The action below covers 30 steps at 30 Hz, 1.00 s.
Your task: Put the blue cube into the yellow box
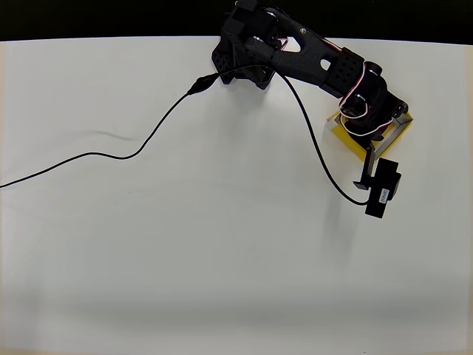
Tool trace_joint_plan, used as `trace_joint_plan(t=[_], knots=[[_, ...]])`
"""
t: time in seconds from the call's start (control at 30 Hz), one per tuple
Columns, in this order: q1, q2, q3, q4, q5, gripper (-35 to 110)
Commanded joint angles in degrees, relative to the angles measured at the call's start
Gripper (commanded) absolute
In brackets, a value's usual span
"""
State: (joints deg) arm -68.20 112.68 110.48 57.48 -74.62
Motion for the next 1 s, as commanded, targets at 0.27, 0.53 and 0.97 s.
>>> trace_joint_plan(t=[0.27,0.53,0.97], knots=[[19.9,23.4,4.0,1.3,-8.8,0],[40.3,32.2,19.8,-3.4,-12.9,0],[55.9,54.8,50.4,-4.0,-15.6,0]])
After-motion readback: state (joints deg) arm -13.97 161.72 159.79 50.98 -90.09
